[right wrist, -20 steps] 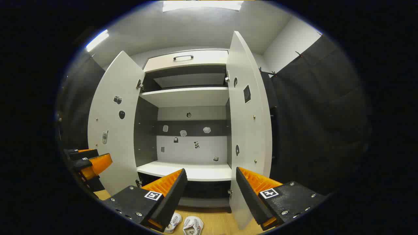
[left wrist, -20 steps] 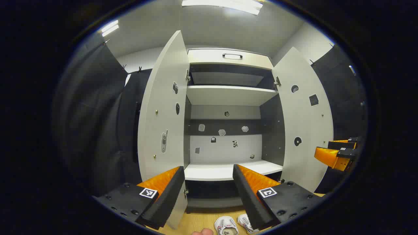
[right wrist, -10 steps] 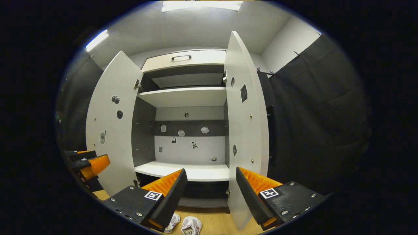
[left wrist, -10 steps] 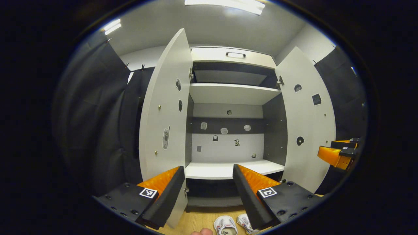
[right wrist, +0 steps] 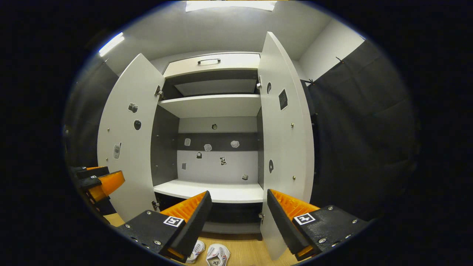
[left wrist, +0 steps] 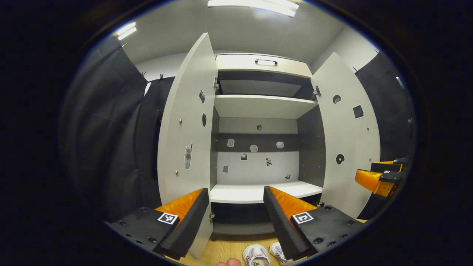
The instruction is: Grab one shoe with the right hand and put it into the shoe cabinet, grab the other shoe with the left hand and put it into the shoe cabinet; then close the right door with the right hand and the left door with the left hand.
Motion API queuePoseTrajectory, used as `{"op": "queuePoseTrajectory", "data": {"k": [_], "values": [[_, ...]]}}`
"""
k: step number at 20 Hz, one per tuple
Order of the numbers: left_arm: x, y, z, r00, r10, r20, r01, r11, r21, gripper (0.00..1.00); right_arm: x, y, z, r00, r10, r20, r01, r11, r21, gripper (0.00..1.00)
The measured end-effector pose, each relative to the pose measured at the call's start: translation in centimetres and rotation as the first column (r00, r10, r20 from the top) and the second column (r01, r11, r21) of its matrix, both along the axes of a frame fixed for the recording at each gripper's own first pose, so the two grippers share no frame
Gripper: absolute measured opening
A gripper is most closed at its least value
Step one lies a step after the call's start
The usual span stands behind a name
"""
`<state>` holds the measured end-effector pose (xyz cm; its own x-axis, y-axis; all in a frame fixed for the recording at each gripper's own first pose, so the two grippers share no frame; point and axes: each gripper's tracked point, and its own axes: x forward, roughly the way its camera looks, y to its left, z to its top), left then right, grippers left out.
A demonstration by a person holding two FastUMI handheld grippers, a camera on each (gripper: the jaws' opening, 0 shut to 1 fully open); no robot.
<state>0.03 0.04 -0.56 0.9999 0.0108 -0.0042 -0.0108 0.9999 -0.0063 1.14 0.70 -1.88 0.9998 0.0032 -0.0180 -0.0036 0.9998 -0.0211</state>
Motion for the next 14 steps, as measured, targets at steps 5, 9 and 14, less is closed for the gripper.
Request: {"op": "queuePoseTrajectory", "data": {"k": [5, 9, 14], "values": [[0.1, 0.2, -0.3, 1.0, 0.005, -0.007, -0.005, 1.0, 0.004, 0.96, 1.0, 1.4, -3.9, 0.997, 0.034, -0.073, -0.035, 0.999, -0.015, 0.93], [0.1, 0.5, -0.5, 1.0, 0.011, -0.009, -0.011, 1.0, -0.002, 0.96, 1.9, 2.2, -9.2, 0.985, 0.049, -0.168, -0.057, 0.997, -0.045, 0.93], [0.2, 0.9, -0.9, 1.0, 0.024, -0.016, -0.024, 1.0, -0.013, 0.96, 1.9, 2.6, -19.7, 0.935, 0.055, -0.35, -0.084, 0.994, -0.068, 0.93]]}}
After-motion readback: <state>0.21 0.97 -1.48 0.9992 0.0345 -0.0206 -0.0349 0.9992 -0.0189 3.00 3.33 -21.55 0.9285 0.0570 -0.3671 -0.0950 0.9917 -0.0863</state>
